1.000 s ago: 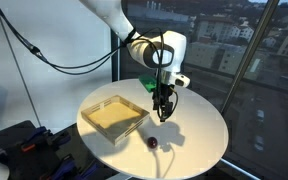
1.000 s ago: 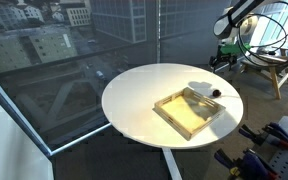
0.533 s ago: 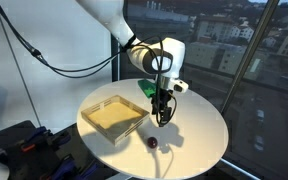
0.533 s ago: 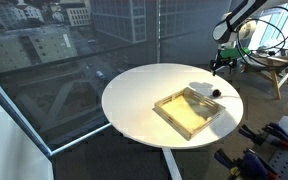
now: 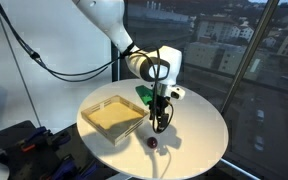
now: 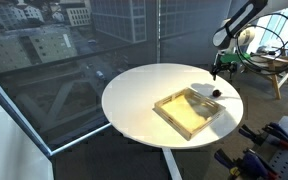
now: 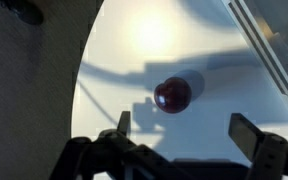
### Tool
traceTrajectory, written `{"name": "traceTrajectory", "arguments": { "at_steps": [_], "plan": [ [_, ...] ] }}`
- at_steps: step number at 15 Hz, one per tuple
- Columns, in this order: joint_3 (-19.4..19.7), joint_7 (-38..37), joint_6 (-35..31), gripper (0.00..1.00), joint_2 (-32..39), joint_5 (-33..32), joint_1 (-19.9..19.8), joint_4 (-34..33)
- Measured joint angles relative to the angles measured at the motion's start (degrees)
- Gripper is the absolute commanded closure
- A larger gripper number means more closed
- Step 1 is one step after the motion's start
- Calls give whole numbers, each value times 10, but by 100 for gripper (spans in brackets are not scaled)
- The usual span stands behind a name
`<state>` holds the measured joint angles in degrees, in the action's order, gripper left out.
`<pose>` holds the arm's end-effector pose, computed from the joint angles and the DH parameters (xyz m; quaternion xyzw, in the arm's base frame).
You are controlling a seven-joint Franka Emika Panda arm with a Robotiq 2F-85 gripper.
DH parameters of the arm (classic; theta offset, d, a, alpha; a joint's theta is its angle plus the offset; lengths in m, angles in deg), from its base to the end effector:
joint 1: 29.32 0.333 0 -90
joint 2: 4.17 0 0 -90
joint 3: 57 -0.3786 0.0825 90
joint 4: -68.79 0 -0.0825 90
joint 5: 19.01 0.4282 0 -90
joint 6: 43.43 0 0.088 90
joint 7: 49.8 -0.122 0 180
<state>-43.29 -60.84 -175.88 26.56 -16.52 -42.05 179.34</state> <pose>0.6004 -0.2897 0.2089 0.9425 -0.3237 -0.0745 0.0371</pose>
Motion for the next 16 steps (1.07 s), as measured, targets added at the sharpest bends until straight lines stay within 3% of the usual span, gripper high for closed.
{"name": "traceTrajectory", "arguments": {
  "at_steps": [16],
  "plan": [
    [0, 0, -37, 0, 50, -7, 3, 6]
  ]
}}
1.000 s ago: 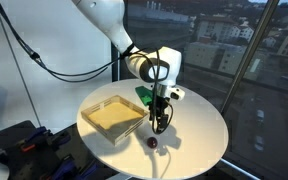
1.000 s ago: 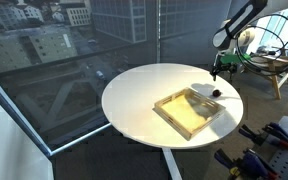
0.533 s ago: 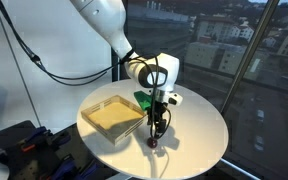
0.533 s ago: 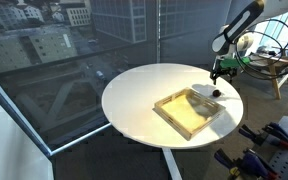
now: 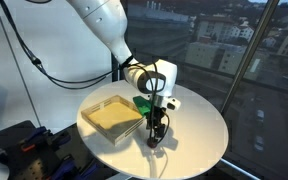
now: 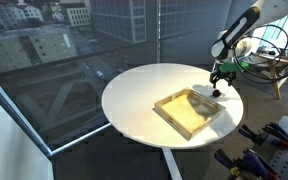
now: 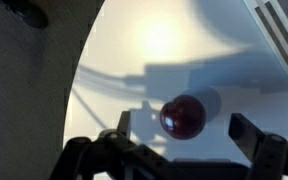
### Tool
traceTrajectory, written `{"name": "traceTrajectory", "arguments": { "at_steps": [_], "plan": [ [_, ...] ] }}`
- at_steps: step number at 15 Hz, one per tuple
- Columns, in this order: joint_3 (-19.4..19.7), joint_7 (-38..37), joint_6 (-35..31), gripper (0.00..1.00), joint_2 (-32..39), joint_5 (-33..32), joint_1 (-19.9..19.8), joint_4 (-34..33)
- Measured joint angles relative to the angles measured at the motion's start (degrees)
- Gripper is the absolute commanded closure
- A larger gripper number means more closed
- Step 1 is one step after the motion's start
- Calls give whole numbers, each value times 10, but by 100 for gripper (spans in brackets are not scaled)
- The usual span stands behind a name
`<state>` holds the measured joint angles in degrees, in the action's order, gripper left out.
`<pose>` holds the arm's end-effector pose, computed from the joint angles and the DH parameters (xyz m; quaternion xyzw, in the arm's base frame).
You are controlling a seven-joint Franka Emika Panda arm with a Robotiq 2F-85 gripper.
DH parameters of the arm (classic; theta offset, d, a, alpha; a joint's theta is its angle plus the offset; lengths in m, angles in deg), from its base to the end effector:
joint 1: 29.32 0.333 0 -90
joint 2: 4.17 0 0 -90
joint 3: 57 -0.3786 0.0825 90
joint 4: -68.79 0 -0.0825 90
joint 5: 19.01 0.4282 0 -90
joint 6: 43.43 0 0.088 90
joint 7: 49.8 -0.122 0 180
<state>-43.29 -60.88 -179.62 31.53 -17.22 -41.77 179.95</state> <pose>0.5925 -0.2862 0.1533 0.9437 -0.3141 -0.0911 0.0496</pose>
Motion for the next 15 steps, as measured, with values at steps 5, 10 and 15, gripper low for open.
{"name": "traceTrajectory", "arguments": {
  "at_steps": [5, 10, 15],
  "plan": [
    [0, -1, -23, 0, 15, 0, 2, 0],
    [1, -3, -47, 0, 26, 0, 6, 0],
    [3, -10, -67, 0, 37, 0, 8, -1]
  ]
}}
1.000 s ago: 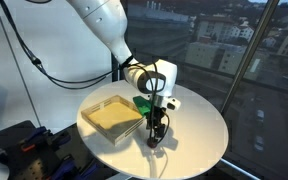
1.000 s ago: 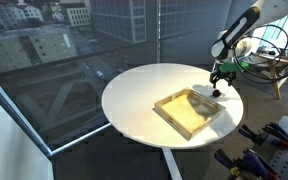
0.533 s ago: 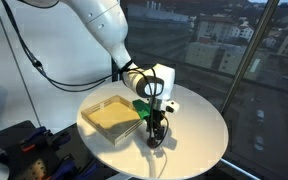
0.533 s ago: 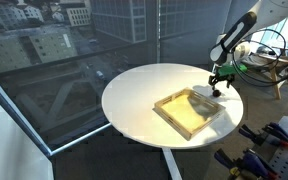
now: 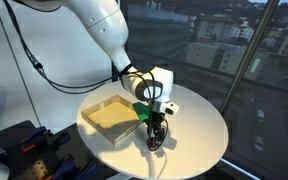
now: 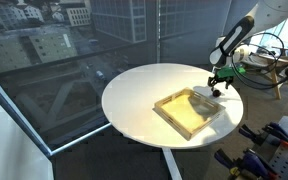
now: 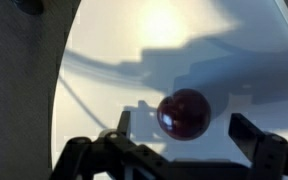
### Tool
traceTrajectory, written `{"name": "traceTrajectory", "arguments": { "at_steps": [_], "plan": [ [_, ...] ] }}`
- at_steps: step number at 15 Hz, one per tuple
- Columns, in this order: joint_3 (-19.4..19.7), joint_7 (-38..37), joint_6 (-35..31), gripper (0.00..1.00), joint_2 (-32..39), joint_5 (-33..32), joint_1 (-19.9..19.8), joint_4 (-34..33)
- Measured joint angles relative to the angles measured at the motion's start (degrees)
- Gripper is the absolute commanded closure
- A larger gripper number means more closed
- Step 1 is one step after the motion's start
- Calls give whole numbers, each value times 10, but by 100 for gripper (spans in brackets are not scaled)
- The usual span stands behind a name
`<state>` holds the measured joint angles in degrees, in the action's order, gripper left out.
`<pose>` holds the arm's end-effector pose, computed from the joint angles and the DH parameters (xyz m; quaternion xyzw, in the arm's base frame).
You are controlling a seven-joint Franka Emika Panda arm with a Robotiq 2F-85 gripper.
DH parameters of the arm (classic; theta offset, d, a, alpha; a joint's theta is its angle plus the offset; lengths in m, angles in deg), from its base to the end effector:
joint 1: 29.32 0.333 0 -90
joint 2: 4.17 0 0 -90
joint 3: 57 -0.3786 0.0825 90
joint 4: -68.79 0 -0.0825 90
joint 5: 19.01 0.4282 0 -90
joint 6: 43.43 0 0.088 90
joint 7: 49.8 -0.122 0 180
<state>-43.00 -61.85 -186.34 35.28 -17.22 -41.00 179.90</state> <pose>0.5975 -0.2842 0.1202 0.9455 -0.3131 -0.0642 0.0627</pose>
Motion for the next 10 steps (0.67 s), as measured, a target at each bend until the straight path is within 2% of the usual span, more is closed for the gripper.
{"name": "traceTrajectory", "arguments": {
  "at_steps": [10],
  "plan": [
    [11, -11, -21, 0, 26, 0, 3, -5]
  ]
}}
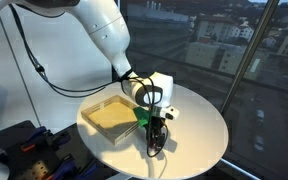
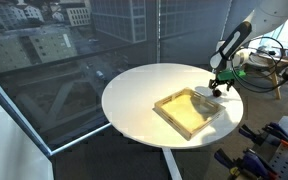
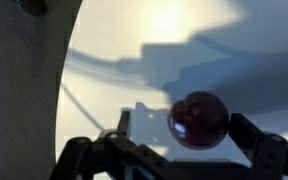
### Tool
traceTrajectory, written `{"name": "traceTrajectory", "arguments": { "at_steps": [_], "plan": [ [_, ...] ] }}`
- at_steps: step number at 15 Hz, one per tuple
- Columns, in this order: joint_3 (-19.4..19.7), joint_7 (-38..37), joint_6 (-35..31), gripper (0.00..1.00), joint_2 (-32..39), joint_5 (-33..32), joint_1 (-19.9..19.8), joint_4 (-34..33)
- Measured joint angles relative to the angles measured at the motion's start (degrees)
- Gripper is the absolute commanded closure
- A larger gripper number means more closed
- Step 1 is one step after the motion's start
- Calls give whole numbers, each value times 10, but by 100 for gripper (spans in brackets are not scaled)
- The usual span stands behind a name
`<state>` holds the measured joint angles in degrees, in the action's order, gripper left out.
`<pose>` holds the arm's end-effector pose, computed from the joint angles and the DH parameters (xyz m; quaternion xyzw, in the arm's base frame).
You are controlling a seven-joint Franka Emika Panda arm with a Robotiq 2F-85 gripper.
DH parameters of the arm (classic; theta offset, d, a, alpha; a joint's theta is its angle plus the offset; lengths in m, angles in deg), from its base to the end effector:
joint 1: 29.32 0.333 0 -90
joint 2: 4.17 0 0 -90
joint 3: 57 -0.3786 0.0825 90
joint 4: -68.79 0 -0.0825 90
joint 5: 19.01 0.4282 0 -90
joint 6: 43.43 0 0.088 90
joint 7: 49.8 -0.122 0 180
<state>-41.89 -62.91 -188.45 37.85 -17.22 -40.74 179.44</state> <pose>0.5924 -0.2936 0.0990 0.9411 -0.3239 -0.0631 0.0742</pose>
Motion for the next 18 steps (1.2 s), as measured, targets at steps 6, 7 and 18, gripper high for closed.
{"name": "traceTrajectory", "arguments": {
  "at_steps": [6, 7, 18],
  "plan": [
    [4, -8, 0, 51, 8, 0, 5, -3],
    [4, -9, 0, 59, 9, 0, 6, -4],
    [16, -13, 43, 64, 12, 0, 16, -24]
  ]
}}
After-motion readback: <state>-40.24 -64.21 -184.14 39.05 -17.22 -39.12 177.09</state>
